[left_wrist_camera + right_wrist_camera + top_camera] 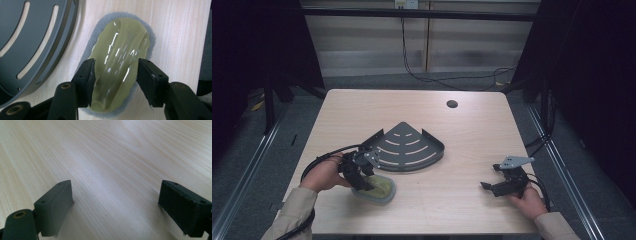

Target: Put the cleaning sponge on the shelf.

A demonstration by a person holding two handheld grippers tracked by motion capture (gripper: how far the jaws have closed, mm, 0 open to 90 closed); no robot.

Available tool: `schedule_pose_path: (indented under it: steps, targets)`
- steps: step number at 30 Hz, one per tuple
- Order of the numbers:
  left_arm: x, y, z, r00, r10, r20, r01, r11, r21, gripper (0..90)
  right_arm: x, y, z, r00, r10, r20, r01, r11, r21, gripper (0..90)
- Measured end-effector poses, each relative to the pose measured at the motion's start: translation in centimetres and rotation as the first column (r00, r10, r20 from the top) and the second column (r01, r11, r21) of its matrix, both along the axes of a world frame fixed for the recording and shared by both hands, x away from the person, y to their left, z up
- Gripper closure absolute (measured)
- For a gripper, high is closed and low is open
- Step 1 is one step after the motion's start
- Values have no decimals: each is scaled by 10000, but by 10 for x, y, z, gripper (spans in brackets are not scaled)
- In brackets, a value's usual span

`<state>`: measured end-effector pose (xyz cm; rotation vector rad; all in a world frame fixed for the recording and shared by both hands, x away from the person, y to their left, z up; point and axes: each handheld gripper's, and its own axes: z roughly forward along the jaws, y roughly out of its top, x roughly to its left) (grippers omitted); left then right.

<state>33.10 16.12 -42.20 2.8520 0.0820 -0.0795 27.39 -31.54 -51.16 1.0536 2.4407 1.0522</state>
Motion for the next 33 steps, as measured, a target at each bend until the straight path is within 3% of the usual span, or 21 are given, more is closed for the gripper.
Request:
schedule_pose_path:
  steps: [6, 8, 13, 23, 33]
  targets:
    - [0, -7, -1, 9987, -496, 135, 493, 9986, 214, 625, 0, 0, 0, 10000, -6, -7, 6, 10000, 0, 117]
    - [0, -6, 1, 9983, -527, 268, 520, 9983, 270, 711, 0, 0, 0, 10000, -6, -4, 6, 10000, -3, 117]
    - [1, 1, 5, 9992, -410, 33, 409, 9989, 229, 719, 0, 0, 0, 10000, -5, -4, 5, 10000, -1, 117]
    - [3, 16, 25, 9975, 639, -292, -634, 9979, 165, 718, 0, 0, 0, 10000, -7, -4, 7, 10000, -1, 117]
    - [8, 24, 39, 9933, 1106, -323, -1099, 9937, 227, 717, 0, 0, 0, 10000, -7, -6, 7, 10000, 0, 117]
